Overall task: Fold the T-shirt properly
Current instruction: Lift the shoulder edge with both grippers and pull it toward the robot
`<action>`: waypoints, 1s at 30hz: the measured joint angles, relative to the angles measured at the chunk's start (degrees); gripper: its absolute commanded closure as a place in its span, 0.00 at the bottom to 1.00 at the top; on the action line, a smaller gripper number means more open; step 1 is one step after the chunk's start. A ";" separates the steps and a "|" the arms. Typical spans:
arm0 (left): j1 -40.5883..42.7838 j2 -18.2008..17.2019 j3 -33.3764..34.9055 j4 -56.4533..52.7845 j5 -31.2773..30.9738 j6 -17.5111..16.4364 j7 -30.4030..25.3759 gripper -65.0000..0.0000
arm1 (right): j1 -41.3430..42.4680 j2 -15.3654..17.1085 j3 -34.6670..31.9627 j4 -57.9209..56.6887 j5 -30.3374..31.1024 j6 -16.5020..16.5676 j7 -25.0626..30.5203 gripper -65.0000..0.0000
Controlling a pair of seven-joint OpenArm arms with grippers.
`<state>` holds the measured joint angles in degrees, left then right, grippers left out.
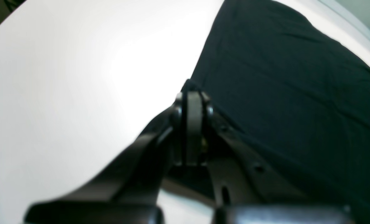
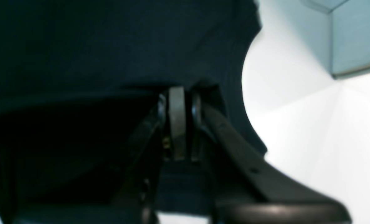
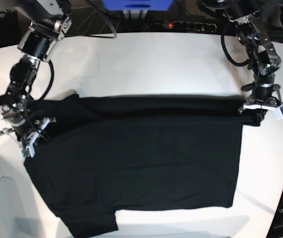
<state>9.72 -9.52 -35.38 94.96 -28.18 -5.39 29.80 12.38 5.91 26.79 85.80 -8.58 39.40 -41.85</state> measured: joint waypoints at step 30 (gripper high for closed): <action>-11.37 -0.13 4.48 -11.34 0.09 0.66 -0.04 1.00 | 11.41 0.39 -0.33 -13.27 -0.22 0.00 3.08 1.00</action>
<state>-1.65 -9.65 -30.89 83.61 -28.10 -4.73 29.76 23.79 6.31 26.46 72.53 -8.80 39.40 -38.76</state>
